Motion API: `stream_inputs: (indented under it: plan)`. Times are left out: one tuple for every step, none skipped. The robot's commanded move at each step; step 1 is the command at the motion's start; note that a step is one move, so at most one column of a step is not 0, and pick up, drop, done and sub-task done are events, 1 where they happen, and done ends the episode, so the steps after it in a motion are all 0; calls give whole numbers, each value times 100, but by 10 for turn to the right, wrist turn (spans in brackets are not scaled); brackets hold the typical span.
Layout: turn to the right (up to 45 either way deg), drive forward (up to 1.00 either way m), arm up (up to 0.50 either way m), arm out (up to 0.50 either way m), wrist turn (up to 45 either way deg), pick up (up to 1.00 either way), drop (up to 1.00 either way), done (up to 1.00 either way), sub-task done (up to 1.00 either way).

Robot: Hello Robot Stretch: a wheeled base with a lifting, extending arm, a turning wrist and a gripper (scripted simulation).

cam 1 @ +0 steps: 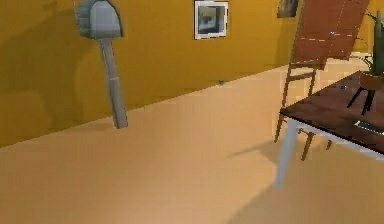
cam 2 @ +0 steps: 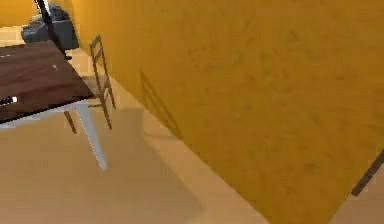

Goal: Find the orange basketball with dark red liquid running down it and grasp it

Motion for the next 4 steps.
stream_inputs:
  plan:
    - [0,100,0,0,0,0,0,0,0]
    - [60,0,0,0,0,0,0,0,0]
    - [0,15,0,0,0,0,0,0,0]
    - [90,0,0,0,0,0,0,0,0]
